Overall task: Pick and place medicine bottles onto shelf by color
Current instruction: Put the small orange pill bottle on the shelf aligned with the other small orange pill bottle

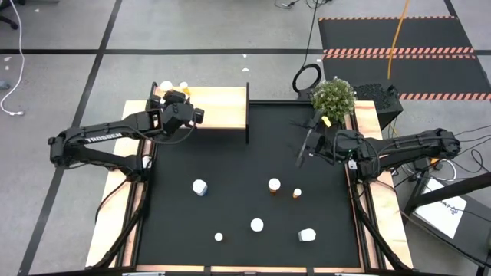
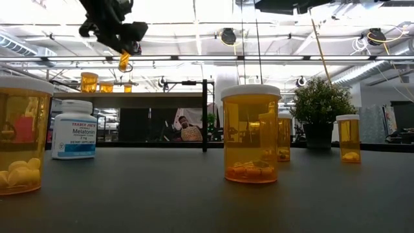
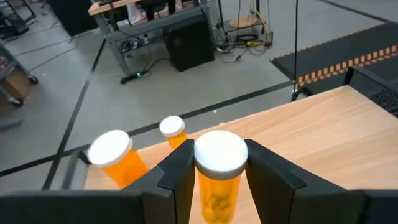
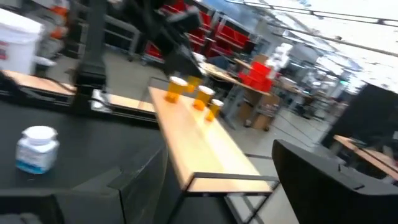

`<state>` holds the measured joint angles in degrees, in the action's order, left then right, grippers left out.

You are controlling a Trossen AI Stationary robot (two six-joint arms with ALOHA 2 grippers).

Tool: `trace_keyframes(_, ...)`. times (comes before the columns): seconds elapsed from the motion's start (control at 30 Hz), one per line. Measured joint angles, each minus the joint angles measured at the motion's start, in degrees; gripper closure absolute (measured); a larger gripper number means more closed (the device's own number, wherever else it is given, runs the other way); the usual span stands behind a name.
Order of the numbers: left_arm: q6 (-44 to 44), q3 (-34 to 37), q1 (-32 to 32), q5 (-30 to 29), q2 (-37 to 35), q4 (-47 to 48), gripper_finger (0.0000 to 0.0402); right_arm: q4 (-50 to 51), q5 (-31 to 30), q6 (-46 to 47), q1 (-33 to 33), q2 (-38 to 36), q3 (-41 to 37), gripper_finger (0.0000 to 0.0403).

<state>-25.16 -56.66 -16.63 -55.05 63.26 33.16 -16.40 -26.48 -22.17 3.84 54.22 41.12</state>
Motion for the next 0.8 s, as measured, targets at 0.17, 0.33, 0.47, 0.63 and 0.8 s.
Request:
trace_keyframes(0.17, 2.77, 4.7, -1.72, 2.19, 0.02, -9.34, 0.027, -0.01, 3.02, 1.42, 0.02, 0.0, 0.0, 0.0142)
trace_keyframes(0.33, 3.91, 7.42, -3.49, 2.69, 0.02, -13.83, 0.027, 0.02, 2.8, 1.94, 0.02, 0.0, 0.0, 0.0168)
trace_keyframes(0.47, 3.9, 8.27, -5.33, 2.65, 0.02, -13.83, 0.027, 0.06, 2.8, 1.97, 0.02, 0.02, 0.0, 0.0184)
trace_keyframes(0.63, 1.83, 10.09, -8.43, 2.63, 0.02, -13.85, 0.027, 0.5, 2.8, 2.01, 0.02, 0.02, 0.0, 0.0194)
trace_keyframes(0.8, -1.91, 12.5, -9.86, 3.52, 0.02, -13.9, 0.027, 0.89, 2.79, 3.06, 0.02, 0.02, 0.0, 0.0195)
